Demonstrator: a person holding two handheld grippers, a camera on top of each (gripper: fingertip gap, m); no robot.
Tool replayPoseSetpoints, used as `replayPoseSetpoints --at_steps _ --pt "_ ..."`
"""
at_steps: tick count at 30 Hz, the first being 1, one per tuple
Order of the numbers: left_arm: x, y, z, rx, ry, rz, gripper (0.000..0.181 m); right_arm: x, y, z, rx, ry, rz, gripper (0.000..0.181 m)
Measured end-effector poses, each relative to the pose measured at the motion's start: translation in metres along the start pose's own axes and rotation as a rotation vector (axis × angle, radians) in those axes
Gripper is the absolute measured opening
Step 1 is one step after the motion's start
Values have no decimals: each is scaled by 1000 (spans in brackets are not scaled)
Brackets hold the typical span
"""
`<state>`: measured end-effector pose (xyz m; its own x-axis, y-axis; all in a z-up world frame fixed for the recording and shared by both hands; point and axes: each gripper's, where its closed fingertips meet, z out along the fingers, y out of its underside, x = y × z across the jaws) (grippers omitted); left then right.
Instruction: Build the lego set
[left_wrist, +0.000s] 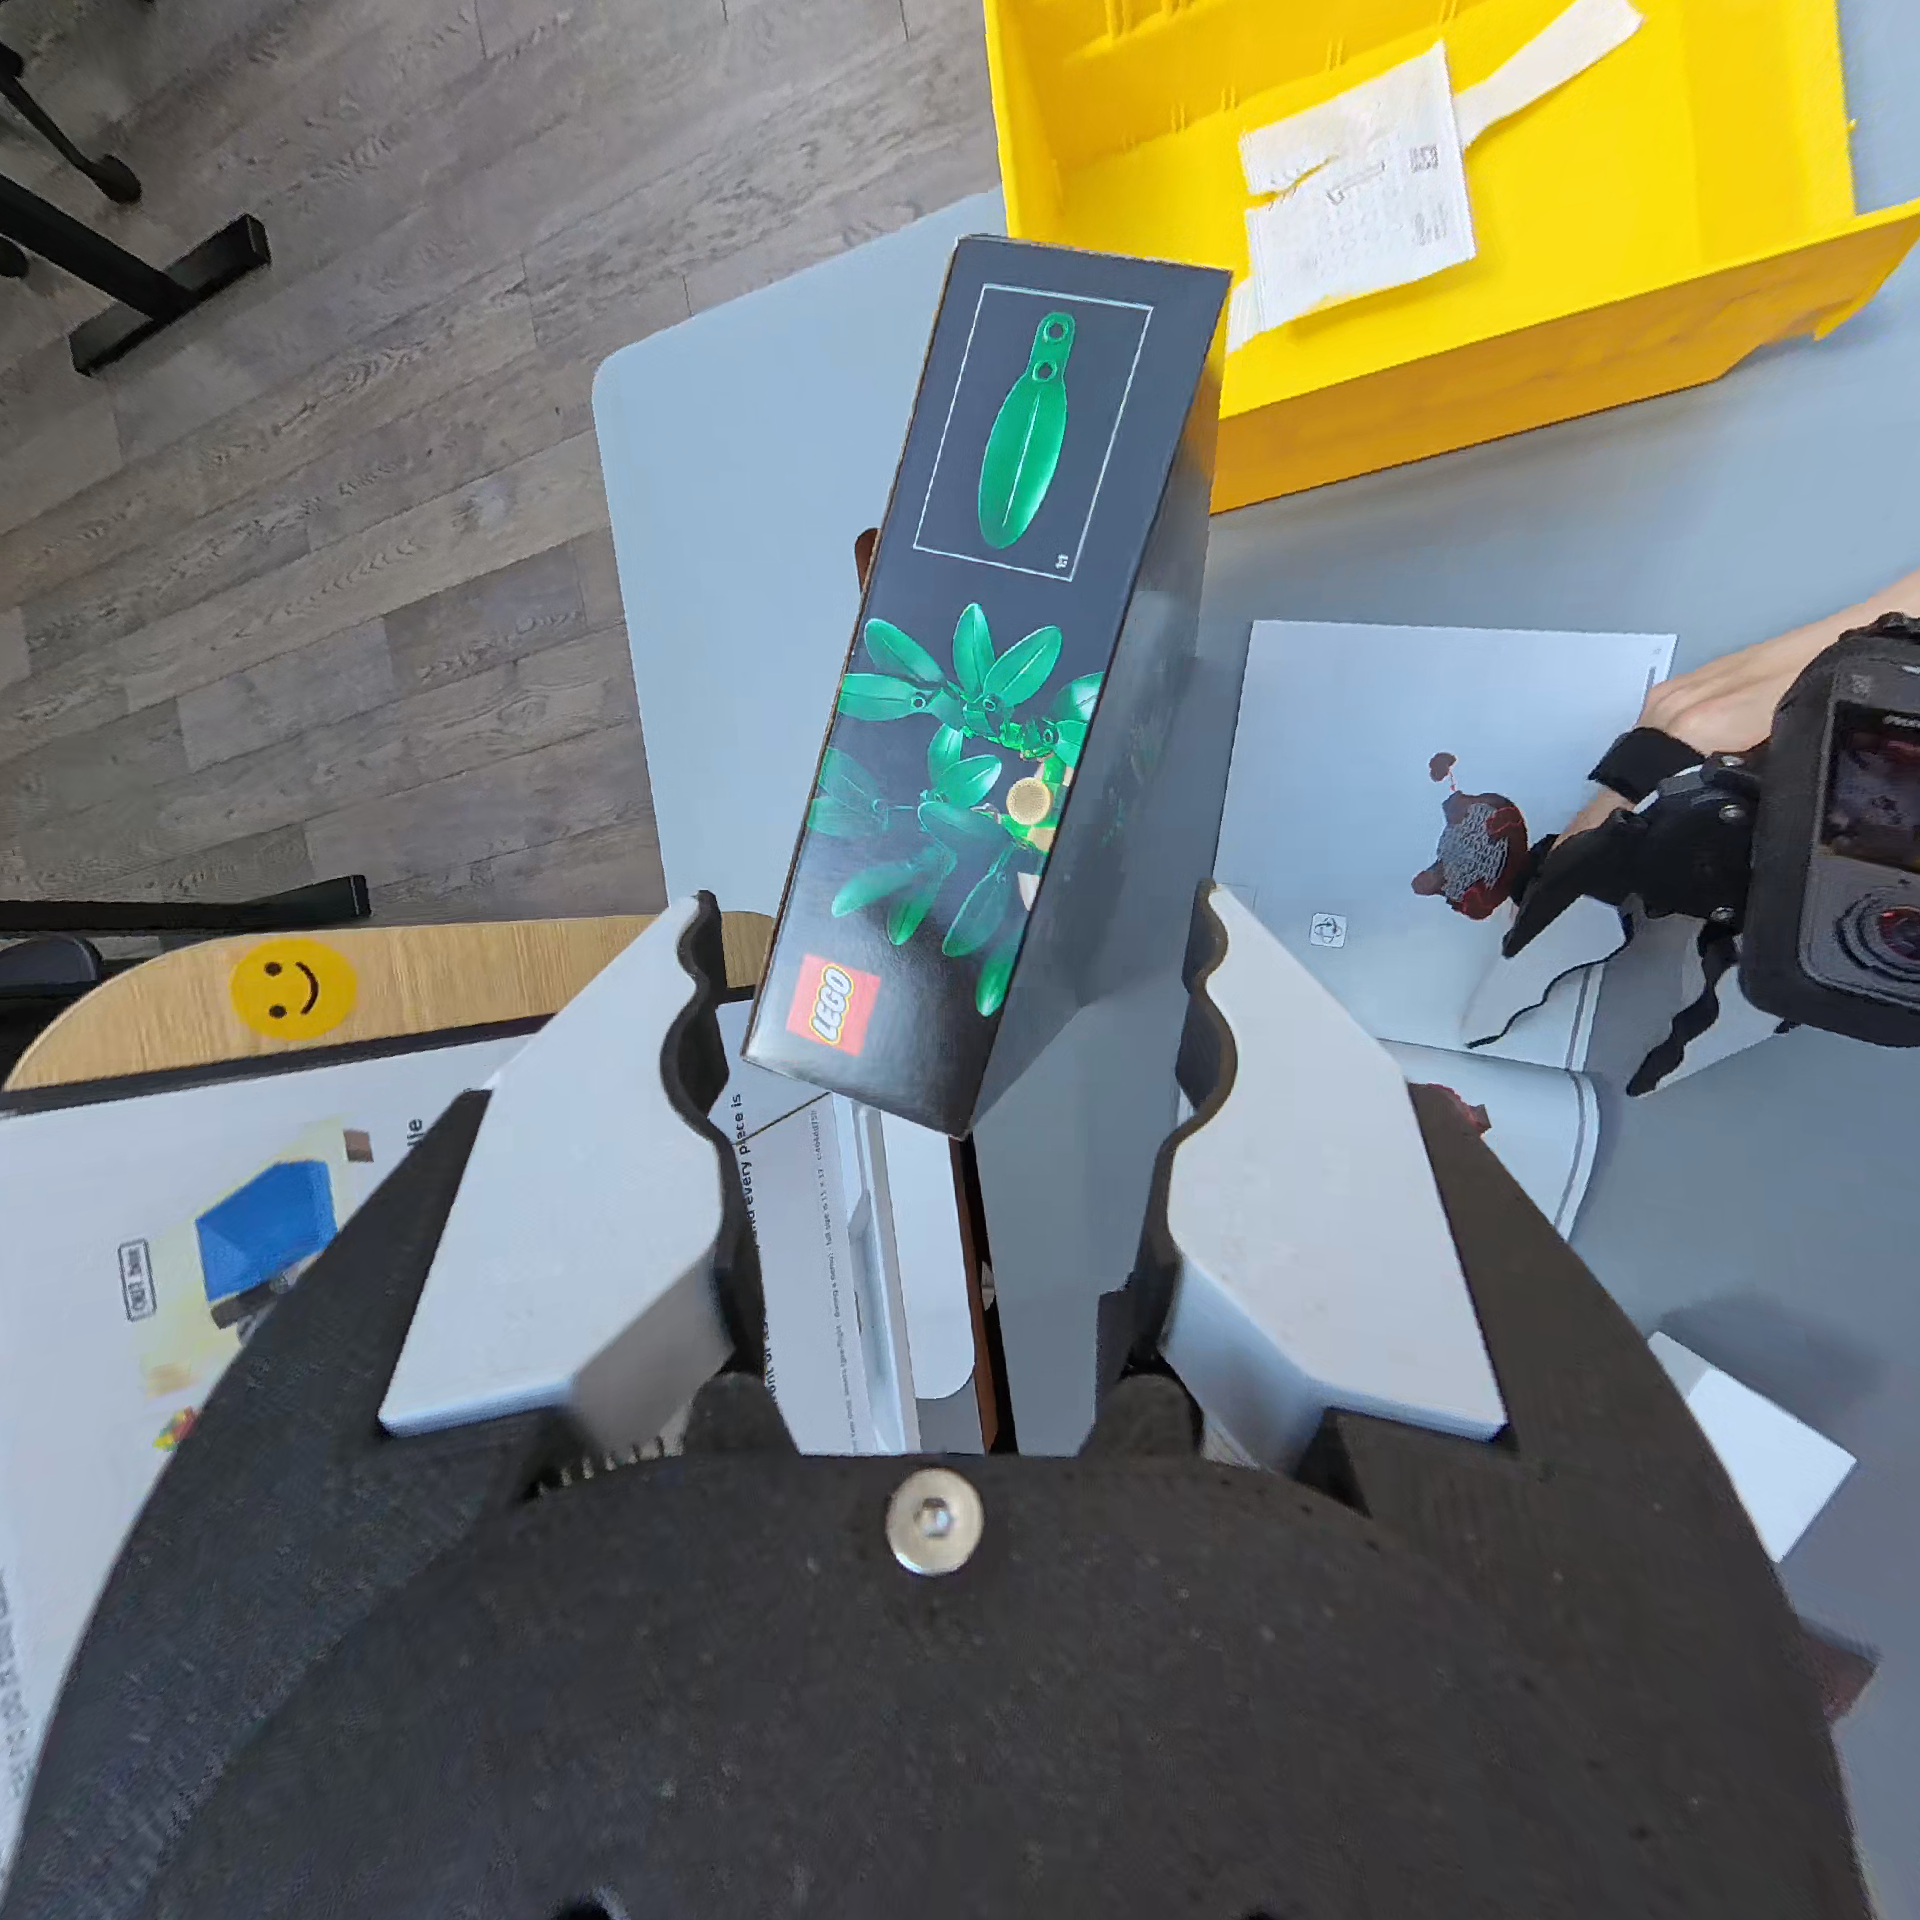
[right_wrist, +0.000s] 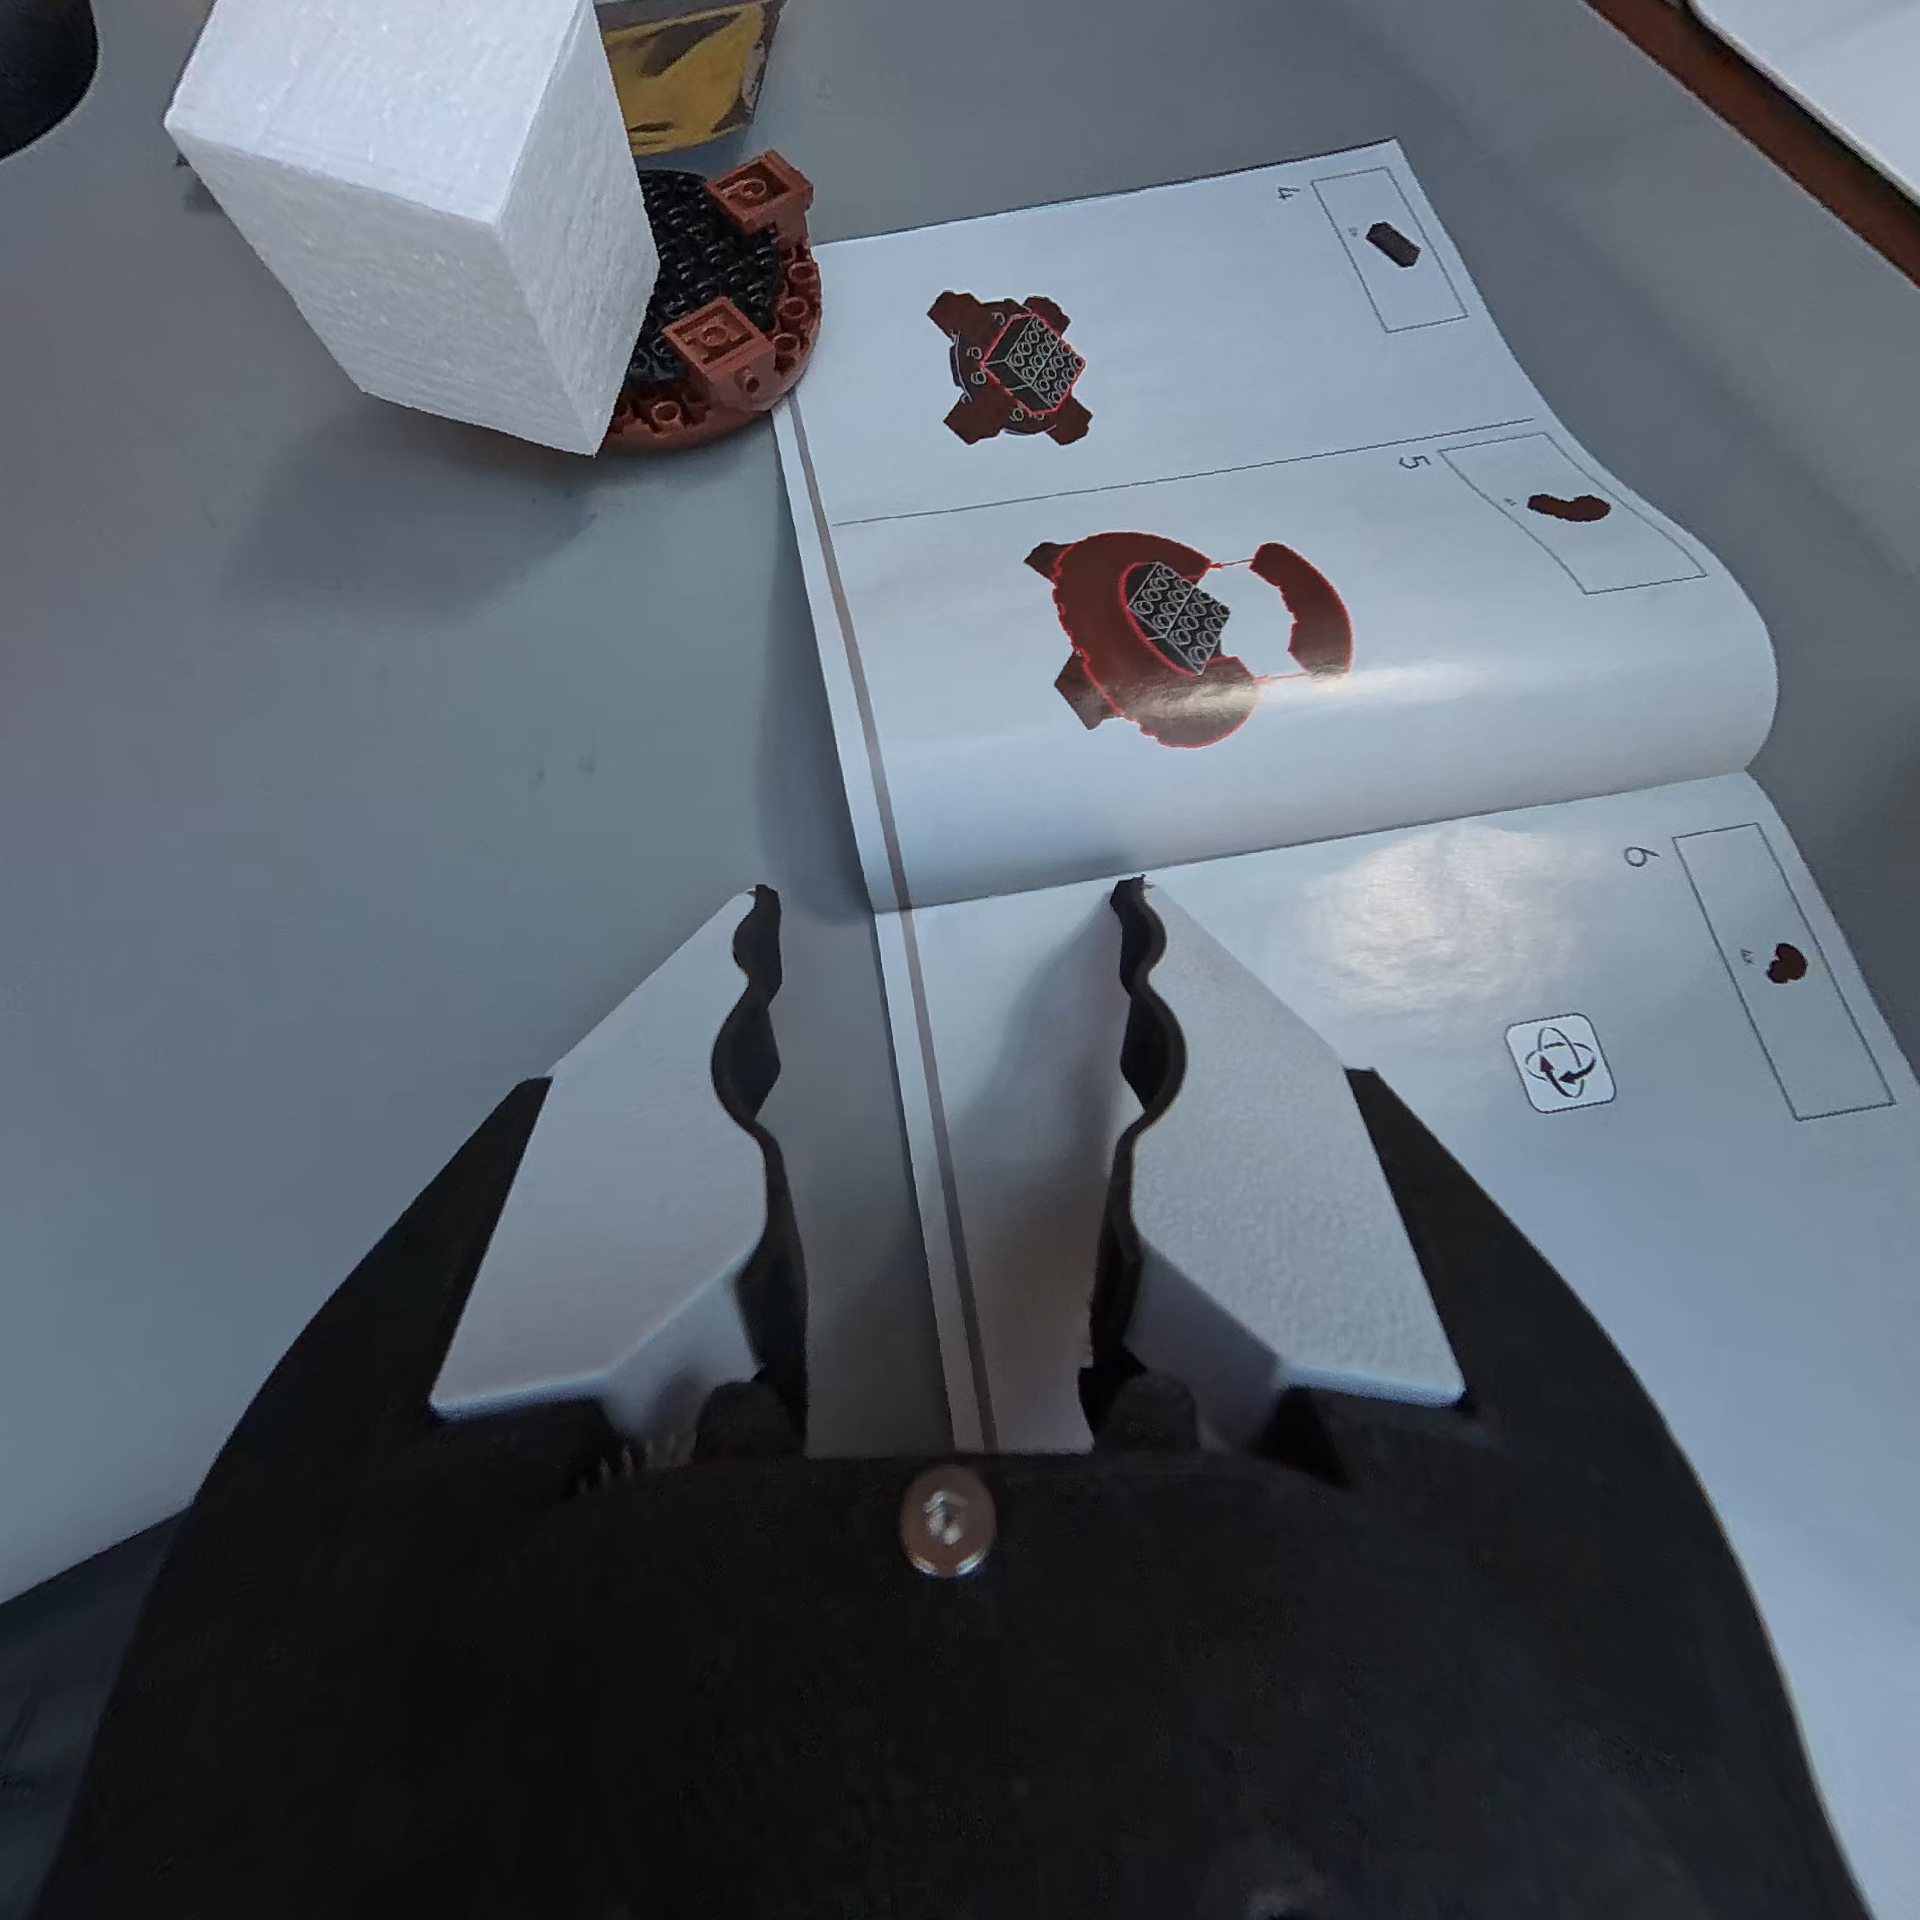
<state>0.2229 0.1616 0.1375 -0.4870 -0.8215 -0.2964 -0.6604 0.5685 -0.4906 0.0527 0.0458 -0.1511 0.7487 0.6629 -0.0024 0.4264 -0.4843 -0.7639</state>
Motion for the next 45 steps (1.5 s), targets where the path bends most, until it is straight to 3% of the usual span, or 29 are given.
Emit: replayPoseSetpoints --at_steps 5,11,16,20,26,30,33,37,45 --pt "48 17 -60 183 -42 -19 84 7 -3 5 -6 66 16 60" --pt "148 94 -126 428 -61 -225 72 12 -6 7 8 86 29 55" --pt "230 179 -136 532 -85 -409 69 19 -12 15 5 92 42 56" --pt "278 225 -133 571 -81 -534 70 26 -20 24 -4 110 63 56" --pt "301 280 -140 607 -198 -655 71 23 -22 26 -33 137 51 68" --pt "312 314 -140 589 -280 -731 73 13 -22 8 -28 273 31 80" --pt "328 325 -141 648 -298 -780 71 -25 -45 -1 47 323 29 84" --pt "341 342 -138 669 -305 -831 70 -74 -90 9 239 272 123 84" --pt "352 360 -144 677 -337 -885 68 -93 -116 44 284 173 261 77"
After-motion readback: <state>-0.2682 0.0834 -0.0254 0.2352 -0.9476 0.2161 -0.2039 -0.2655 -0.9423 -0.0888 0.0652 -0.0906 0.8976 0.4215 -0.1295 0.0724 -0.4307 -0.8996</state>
